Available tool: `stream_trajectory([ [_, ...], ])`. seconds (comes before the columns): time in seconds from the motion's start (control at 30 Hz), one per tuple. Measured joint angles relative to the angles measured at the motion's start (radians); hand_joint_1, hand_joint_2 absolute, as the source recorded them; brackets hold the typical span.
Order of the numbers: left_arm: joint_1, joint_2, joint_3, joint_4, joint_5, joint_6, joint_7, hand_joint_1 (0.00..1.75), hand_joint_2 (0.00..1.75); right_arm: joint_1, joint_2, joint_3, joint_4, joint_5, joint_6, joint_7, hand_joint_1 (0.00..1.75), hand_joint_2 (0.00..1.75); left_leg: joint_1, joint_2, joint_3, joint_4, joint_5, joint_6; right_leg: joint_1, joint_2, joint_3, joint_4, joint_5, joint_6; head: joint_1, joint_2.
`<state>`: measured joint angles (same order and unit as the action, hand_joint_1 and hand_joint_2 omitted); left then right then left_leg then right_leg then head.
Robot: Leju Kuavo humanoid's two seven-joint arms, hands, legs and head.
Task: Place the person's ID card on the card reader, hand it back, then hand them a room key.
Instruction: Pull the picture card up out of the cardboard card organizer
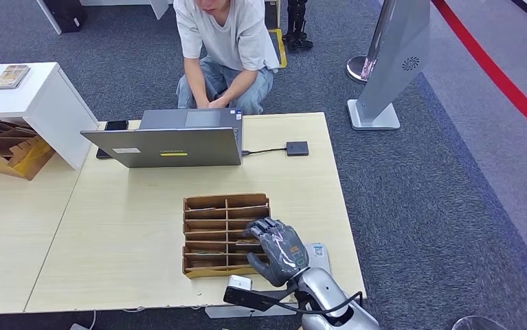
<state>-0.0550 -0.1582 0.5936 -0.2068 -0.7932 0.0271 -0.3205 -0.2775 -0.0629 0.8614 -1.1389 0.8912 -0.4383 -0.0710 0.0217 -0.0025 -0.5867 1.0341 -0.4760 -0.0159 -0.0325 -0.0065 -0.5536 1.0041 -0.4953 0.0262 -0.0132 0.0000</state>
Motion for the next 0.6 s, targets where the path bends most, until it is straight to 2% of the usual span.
stream_trajectory([
  [0.17,0.000,0.000,0.000,0.000,0.000,0.000,0.000,0.00,0.00,-0.002,0.002,0.000,0.002,-0.001,0.000,0.000,0.96,1.75,0.000,0.000,0.000,0.000,0.000,0.000,0.000,0.000,0.000,0.000,0.000,0.000,0.000,0.000],
  [0.6,0.000,0.000,0.000,0.000,-0.003,0.000,-0.003,0.00,0.00,-0.006,0.003,0.000,0.002,-0.005,0.001,0.000,0.92,1.75,0.000,0.000,0.000,0.000,0.000,0.000,0.000,0.000,0.000,0.000,0.000,0.000,0.000,0.000],
])
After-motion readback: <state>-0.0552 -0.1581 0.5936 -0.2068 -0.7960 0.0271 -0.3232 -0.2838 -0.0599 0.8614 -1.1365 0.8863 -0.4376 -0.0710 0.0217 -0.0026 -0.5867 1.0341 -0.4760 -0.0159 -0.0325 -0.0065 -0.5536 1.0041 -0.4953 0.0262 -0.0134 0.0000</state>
